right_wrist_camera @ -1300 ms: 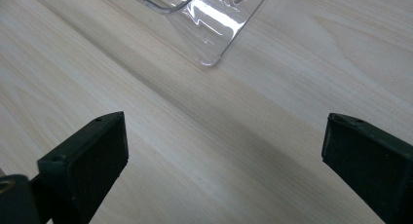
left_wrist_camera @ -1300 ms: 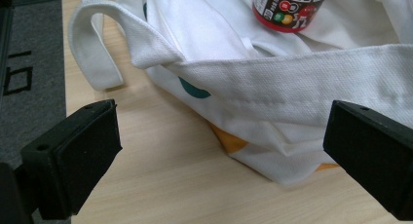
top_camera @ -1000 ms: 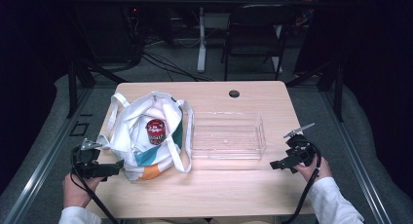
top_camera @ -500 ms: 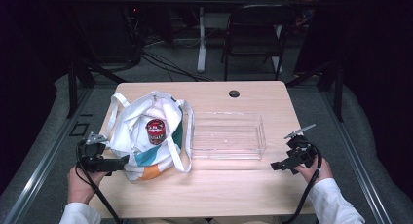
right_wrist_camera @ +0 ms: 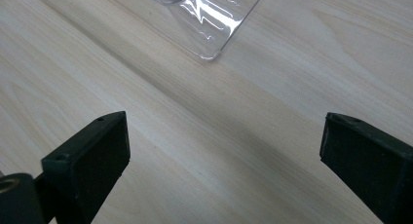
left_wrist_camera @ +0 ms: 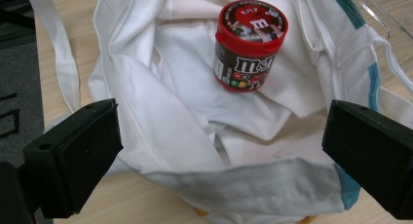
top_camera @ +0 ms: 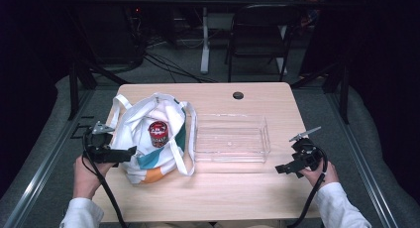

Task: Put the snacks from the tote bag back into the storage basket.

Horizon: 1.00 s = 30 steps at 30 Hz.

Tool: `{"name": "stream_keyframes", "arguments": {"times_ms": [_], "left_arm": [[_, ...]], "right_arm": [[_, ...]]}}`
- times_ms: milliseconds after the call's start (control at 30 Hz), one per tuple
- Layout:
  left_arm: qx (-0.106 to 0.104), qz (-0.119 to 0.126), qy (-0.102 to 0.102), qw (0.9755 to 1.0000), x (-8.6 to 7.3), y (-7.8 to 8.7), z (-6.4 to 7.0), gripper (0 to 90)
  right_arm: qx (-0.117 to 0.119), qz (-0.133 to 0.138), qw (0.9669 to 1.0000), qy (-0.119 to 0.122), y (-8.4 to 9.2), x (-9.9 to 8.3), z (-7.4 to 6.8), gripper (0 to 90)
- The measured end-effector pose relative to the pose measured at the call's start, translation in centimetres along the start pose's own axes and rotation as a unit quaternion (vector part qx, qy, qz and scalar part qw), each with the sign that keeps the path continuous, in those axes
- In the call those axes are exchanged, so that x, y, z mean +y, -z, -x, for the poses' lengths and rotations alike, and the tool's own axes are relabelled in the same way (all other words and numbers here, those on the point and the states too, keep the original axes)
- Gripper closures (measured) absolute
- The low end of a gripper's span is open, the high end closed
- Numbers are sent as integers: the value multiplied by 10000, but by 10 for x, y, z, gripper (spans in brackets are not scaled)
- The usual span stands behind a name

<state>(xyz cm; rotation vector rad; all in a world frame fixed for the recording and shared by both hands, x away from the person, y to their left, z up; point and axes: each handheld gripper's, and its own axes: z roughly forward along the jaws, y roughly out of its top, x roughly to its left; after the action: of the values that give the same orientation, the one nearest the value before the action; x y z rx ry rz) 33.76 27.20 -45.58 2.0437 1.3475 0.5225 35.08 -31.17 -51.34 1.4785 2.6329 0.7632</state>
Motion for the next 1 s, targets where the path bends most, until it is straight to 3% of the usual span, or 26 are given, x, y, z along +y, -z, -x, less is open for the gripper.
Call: {"name": "stream_keyframes", "arguments": {"times_ms": [467, 733, 1000], "left_arm": [[-14, -104, -130, 9999, 21, -17, 6, 3], [-164, -87, -92, 9998, 35, -26, 10, 2], [-259, -153, -198, 9994, 47, -37, 15, 4]], "right_arm": [[-43, -98, 9999, 50, -2, 1, 0, 40], [-33, -101, 9999, 44, -3, 1, 0, 41], [-32, -52, 10000, 19, -3, 0, 0, 41]]}}
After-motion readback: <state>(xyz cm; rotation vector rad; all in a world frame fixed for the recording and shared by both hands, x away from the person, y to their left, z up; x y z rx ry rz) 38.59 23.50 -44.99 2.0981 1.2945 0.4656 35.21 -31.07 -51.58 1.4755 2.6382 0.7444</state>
